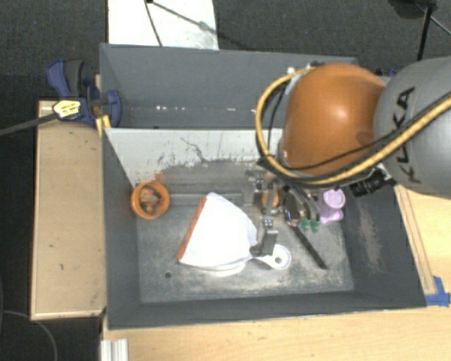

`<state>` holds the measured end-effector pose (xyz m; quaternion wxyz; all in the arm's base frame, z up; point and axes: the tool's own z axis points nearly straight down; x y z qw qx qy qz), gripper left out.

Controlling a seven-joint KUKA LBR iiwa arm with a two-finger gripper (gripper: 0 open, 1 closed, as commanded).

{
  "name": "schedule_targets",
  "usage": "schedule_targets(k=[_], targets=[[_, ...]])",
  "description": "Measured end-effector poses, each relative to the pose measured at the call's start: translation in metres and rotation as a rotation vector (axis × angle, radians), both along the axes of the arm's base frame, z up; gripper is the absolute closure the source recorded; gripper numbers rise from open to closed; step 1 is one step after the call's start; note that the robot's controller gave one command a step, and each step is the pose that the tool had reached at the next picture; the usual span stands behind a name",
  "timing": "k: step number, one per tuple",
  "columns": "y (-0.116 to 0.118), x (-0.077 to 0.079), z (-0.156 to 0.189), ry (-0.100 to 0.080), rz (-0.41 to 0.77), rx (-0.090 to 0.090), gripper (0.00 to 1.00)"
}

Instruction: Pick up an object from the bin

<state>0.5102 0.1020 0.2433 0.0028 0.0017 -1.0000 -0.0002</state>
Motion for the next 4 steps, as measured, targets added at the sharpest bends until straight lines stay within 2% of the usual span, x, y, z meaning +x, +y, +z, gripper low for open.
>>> schedule_targets(k=[1, 2, 3, 4], targets=[[-0.001, 0.002, 0.004, -0.008, -0.003, 0.001, 0.0], [-0.002, 0.002, -0.029, -0.014, 0.069, 0.001, 0.0], [-0.013, -0.001, -0.088, -0.013, 0.123, 0.001, 0.0], [-0.053, 0.018, -0.155, -0.013, 0.129, 0.002, 0.0]])
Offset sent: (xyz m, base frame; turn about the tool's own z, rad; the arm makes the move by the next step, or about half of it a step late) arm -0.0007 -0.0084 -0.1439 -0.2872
